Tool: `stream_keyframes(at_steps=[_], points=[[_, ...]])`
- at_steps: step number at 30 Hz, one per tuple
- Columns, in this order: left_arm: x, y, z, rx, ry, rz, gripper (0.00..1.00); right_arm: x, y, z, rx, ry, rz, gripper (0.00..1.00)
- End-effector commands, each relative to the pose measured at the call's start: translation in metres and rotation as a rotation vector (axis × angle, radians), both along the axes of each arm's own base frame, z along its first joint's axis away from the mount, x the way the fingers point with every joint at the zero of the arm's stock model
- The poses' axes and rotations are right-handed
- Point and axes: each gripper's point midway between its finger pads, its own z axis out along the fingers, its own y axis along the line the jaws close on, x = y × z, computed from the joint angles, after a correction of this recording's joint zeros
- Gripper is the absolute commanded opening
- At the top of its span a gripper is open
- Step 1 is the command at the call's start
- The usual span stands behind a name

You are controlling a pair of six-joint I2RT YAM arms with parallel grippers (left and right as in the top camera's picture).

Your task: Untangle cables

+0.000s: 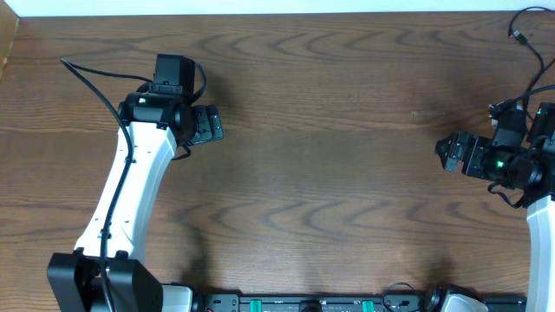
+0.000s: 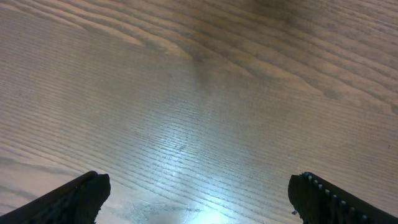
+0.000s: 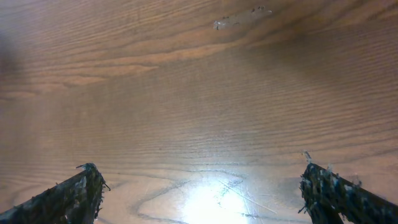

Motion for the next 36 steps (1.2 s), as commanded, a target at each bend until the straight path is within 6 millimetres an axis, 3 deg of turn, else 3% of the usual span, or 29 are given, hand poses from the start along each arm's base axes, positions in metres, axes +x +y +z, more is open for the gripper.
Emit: stream_keyframes(at_steps=[1,14,22,29,36], points=[[0.001,0.004,-0.002,0.020,0.010,0.001,0.97,0.000,0.003,0.000,-0.002,0.001,0.019,0.99],[0.001,0.004,-0.001,0.021,0.010,0.000,0.97,0.000,0.003,0.000,-0.002,0.001,0.019,0.99],[0.000,0.015,0.011,0.091,-0.020,-0.019,0.97,0.000,0.003,0.000,-0.002,0.001,0.019,0.99],[0.002,0.010,0.047,0.028,-0.194,0.043,0.97,0.000,0.003,0.000,-0.002,0.001,0.019,0.99],[0.011,-0.026,0.098,-0.203,-0.608,-0.063,0.97,0.000,0.003,0.000,-0.002,0.001,0.019,0.99]])
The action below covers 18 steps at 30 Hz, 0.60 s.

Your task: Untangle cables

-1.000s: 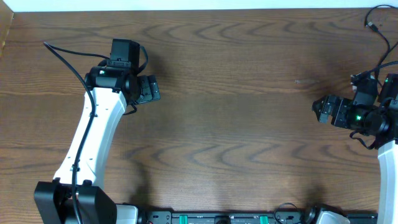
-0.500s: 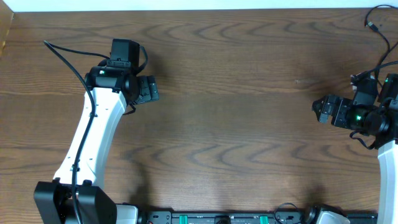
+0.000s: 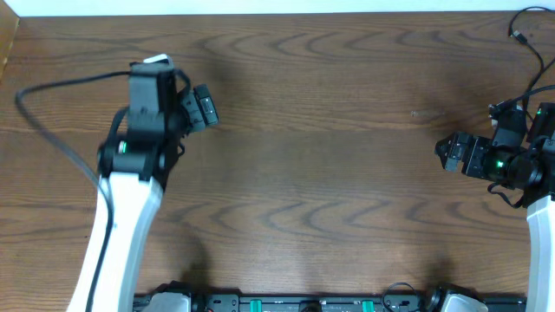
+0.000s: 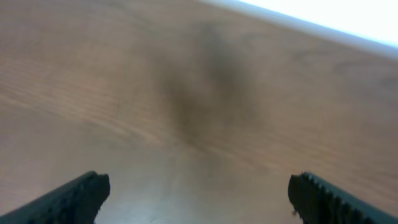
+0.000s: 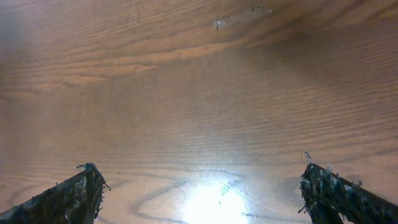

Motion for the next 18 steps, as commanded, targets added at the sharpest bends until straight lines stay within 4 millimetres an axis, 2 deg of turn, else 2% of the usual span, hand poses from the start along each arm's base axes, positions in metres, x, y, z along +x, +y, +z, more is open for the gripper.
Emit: stream_keyframes(at_steps=[1,5,11,14,18], points=[[-0.015,-0.020,0.018,-0.119,-0.164,-0.080,0.97,0.001,0.003,0.000,-0.002,-0.001,0.019,0.99],[-0.034,-0.018,0.043,-0.177,-0.399,-0.069,0.97,0.001,0.003,0.000,-0.002,-0.001,0.019,0.99],[-0.072,-0.014,0.061,-0.193,-0.685,-0.087,0.97,0.001,0.003,0.000,-0.002,-0.001,0.019,0.99],[-0.092,-0.011,0.060,-0.199,-0.820,-0.089,0.97,0.001,0.003,0.000,-0.002,-0.001,0.019,0.99],[-0.112,-0.005,0.044,-0.200,-0.940,-0.075,0.97,0.001,0.003,0.000,-0.002,-0.001,0.019,0.99]])
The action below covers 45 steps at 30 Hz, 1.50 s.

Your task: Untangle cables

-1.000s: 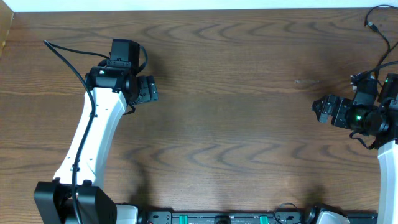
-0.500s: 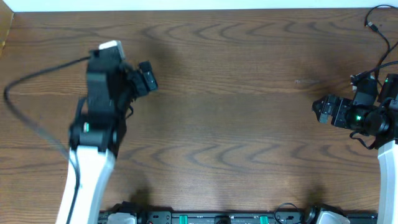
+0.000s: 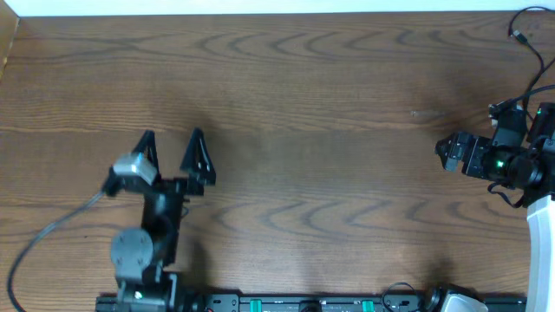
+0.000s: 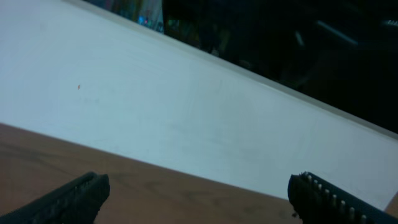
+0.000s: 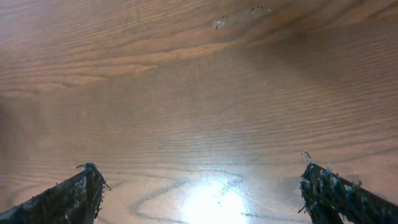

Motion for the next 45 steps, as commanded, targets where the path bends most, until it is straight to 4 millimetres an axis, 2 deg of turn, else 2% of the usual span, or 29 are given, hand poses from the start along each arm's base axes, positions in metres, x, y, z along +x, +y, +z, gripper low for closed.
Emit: stream_keyframes(at_steps=[1,7,13,18,22,28,45], points=[[-0.015,0.008,-0.025,-0.018,-0.068,0.033,0.97,0.001,0.003,0.000,-0.001,-0.002,0.019,0.99],[-0.025,0.018,-0.055,-0.050,-0.109,0.083,0.97,0.001,0.003,0.000,-0.001,-0.002,0.020,0.99],[-0.023,0.027,-0.084,-0.039,0.002,0.130,0.97,0.001,0.003,0.000,-0.001,-0.002,0.020,0.99],[-0.023,0.037,-0.120,-0.023,0.145,0.179,0.97,0.001,0.003,0.000,-0.001,-0.002,0.020,0.99],[-0.027,0.048,-0.162,-0.001,0.315,0.242,0.97,0.001,0.003,0.000,-0.001,-0.002,0.020,0.99],[-0.027,0.046,-0.164,0.096,0.324,0.233,0.97,0.001,0.003,0.000,-0.001,-0.002,0.020,0.99],[-0.027,0.045,-0.164,0.097,0.326,0.227,0.97,0.001,0.003,0.000,0.000,-0.002,0.020,0.99]])
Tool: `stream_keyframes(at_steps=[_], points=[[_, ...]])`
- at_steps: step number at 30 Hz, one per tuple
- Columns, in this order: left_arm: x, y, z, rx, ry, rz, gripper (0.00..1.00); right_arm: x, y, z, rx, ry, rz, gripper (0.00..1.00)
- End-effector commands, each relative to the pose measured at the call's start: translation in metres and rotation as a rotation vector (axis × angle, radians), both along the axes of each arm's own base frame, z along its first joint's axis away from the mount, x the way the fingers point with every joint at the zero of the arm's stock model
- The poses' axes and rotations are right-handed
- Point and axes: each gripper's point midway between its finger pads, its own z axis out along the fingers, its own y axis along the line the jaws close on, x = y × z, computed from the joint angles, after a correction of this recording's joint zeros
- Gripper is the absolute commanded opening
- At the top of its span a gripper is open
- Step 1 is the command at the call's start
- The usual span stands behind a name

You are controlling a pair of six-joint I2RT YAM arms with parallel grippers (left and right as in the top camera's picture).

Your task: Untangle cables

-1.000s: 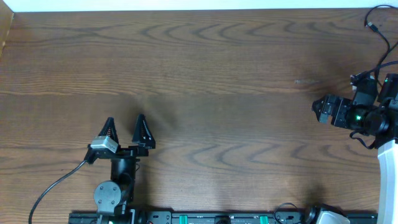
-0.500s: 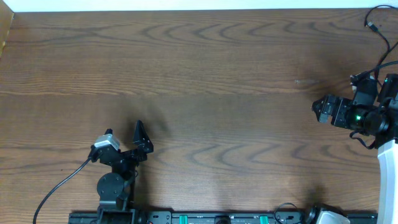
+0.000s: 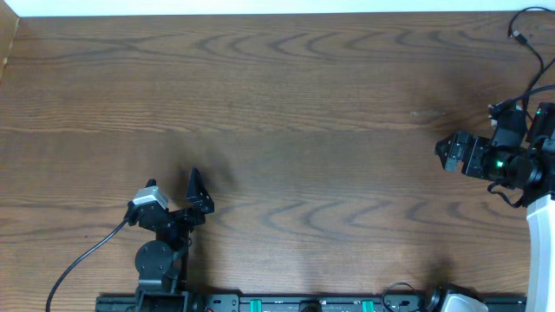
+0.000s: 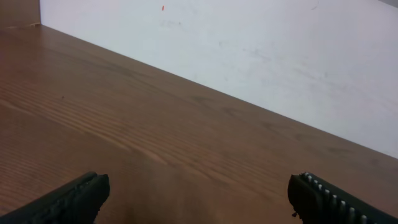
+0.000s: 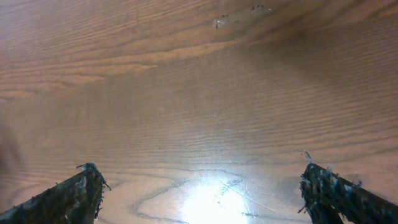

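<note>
No tangle of cables shows on the wooden table (image 3: 312,130). One thin black cable with a plug end (image 3: 520,36) lies at the far right corner and runs down toward the right arm. My left gripper (image 3: 178,201) is folded back at the front left, open, with bare wood and a white wall beyond its fingers (image 4: 74,198). At the right edge my right gripper (image 3: 449,152) points left and is open over bare wood (image 5: 202,180). Nothing sits between either pair of fingers.
A small pale scuff (image 3: 416,113) marks the wood left of the right gripper, also seen in the right wrist view as a scuff (image 5: 239,17). The left arm's own black cable (image 3: 82,264) loops off the front left edge. A white wall (image 4: 249,50) borders the far side.
My left gripper has sunk lower and nearer its base at the front left. Its camera now sees tabletop and wall instead of wall and a dark room. The right arm is unchanged.
At first my left arm reached over the far left of the table, gripper open and facing the wood. Then it stood more upright and tilted toward the far edge. Then it was folded at the front edge facing the wall, now lower. My right gripper stayed open and still.
</note>
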Motion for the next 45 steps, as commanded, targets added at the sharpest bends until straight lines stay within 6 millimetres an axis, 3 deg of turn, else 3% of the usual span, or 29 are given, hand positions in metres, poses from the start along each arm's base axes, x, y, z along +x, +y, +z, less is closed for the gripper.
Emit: stream_keyframes(at_steps=[1,25,30,36,45], points=[[-0.002,0.007,-0.017,0.027,0.057,0.033,0.97,0.001,0.003,0.001,-0.002,-0.005,0.019,0.99],[-0.002,0.007,-0.017,0.027,0.057,0.033,0.97,0.001,0.003,-0.001,0.000,0.003,0.019,0.99],[-0.002,0.007,-0.017,0.027,0.057,0.033,0.97,-0.003,-0.009,0.004,-0.079,-0.008,-0.016,0.99],[-0.002,0.007,-0.017,0.027,0.057,0.033,0.97,-0.008,-0.006,0.028,-0.108,-0.208,-0.046,0.99],[-0.002,0.007,-0.017,0.027,0.057,0.033,0.97,-0.009,0.022,0.007,0.022,-0.617,-0.041,0.99]])
